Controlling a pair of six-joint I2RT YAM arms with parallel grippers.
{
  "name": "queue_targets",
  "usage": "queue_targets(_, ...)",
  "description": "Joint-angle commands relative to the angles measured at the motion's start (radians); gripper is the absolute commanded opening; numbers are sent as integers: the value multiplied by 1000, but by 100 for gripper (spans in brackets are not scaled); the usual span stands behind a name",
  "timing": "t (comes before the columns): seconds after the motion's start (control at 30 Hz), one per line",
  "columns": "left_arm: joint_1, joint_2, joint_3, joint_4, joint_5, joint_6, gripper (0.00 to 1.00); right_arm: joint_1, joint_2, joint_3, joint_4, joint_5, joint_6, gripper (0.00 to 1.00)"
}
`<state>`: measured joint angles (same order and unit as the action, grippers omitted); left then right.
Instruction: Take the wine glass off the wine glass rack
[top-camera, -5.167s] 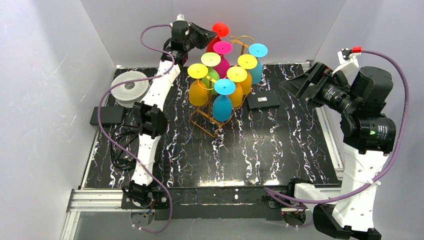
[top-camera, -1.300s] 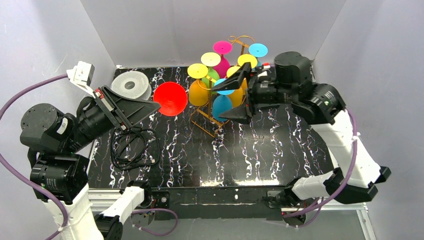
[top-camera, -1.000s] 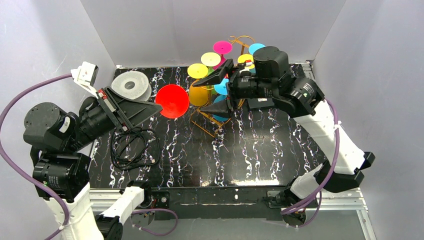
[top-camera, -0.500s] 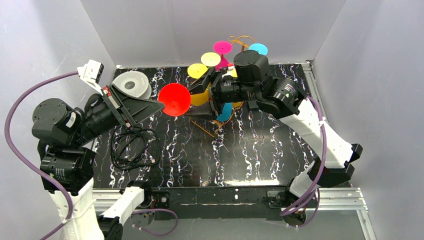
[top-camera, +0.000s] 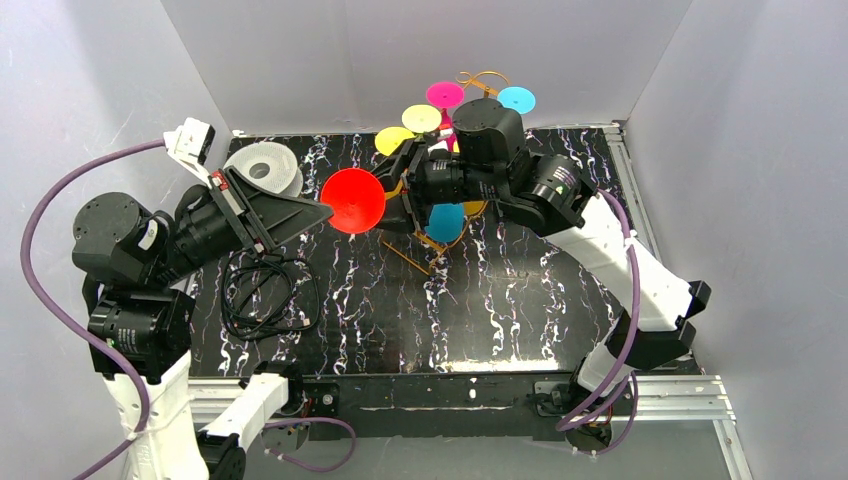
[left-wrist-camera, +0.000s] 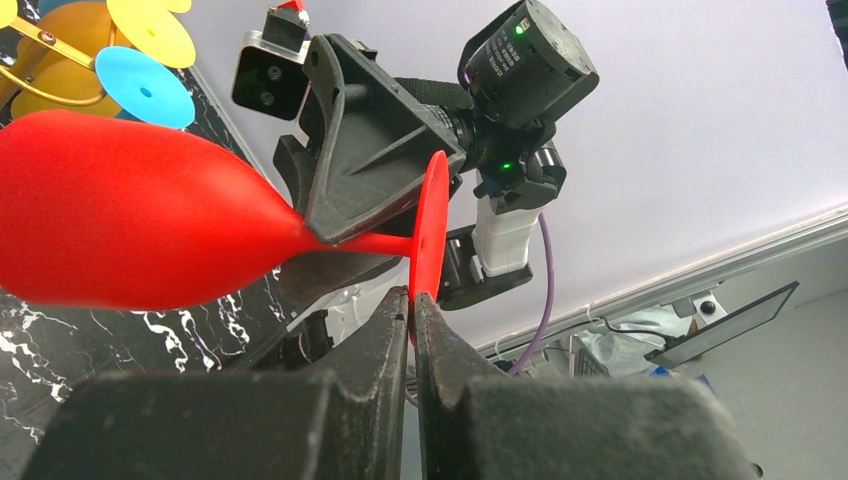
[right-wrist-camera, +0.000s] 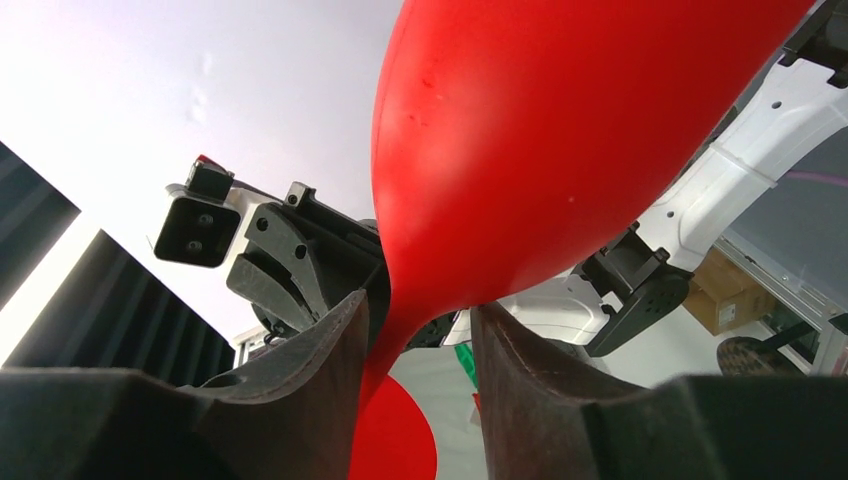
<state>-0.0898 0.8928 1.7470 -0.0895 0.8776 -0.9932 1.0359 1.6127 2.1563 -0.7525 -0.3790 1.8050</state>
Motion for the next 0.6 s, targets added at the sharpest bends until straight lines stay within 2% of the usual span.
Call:
queue_targets(0.0, 2, -19, 1, 111, 53, -3, 0, 18, 12, 47, 54, 5, 9, 47)
queue_targets(0.13, 1, -28, -14, 111, 54, 2, 0, 31, 26, 61, 53, 1, 5, 37)
queue_targets(0.43, 1, -35, -12, 81, 73, 18, 0, 33, 10, 38, 70, 2, 3, 2)
queue_targets(0.57, 2, -42, -6, 37, 78, 37, 0, 33, -5, 14, 82, 8, 3, 1)
